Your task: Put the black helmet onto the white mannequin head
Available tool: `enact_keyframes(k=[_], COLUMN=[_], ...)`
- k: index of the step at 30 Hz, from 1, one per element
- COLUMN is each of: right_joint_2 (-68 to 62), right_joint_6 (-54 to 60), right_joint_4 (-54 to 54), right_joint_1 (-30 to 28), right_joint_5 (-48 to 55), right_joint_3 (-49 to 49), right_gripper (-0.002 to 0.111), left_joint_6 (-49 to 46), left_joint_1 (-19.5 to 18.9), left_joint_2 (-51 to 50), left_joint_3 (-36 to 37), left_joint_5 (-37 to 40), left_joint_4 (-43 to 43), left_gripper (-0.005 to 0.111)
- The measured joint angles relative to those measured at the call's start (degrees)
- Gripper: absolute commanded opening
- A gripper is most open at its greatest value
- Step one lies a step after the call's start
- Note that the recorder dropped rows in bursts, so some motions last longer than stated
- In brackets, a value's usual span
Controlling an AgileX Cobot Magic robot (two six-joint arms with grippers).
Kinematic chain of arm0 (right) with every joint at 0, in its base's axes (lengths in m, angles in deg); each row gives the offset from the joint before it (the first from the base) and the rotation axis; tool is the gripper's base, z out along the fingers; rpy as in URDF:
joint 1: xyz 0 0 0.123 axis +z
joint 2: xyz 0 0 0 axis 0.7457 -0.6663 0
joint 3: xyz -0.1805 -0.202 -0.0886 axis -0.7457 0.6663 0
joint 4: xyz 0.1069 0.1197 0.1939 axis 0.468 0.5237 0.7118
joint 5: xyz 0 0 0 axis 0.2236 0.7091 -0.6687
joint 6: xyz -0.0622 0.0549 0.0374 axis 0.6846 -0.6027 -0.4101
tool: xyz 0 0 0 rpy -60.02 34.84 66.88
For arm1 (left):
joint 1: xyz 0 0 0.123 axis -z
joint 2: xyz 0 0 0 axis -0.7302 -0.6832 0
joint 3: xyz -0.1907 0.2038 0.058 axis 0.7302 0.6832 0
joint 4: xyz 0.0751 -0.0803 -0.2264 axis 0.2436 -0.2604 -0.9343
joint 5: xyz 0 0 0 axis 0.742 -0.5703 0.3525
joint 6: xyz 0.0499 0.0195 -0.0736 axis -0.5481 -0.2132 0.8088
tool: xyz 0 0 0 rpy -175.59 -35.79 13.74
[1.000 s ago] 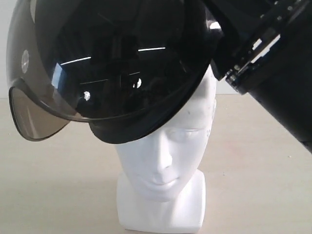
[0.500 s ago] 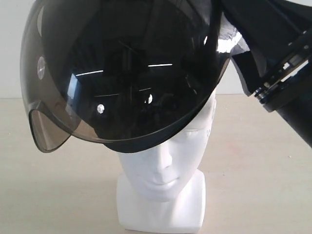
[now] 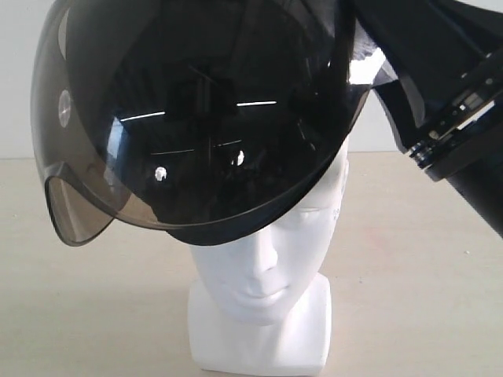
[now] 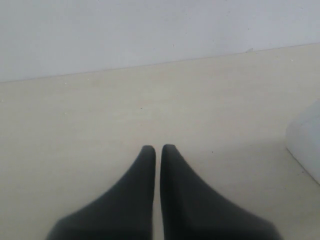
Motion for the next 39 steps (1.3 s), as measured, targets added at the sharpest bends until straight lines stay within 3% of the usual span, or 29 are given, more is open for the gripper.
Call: enact_keyframes(k=[21, 24, 32, 39], right_joint_2=[0.0, 0.0, 0.0, 0.0], right_joint_6=[0.8, 0.8, 1.0, 1.2], right_joint_4=[0.5, 0.5, 0.5, 0.5], right_joint_1=[0.0, 0.0, 0.0, 0.0], right_joint_5=[0.0, 0.0, 0.0, 0.0], right_joint_3=[0.0, 0.0, 0.0, 0.0], right_gripper=[0.000, 0.000, 0.000, 0.000], left_joint_6=[0.0, 0.3, 4.9, 7.1], left_joint_1=[0.0, 0.0, 0.0, 0.0], left_joint_2=[0.0, 0.0, 0.0, 0.0], left_joint_3=[0.0, 0.0, 0.0, 0.0], left_joint_5=[-1.1, -6.0, -27.9, -33.0], left_joint_4=[0.0, -0.2, -2.4, -2.5], left_gripper=[0.004, 0.004, 0.004, 0.004])
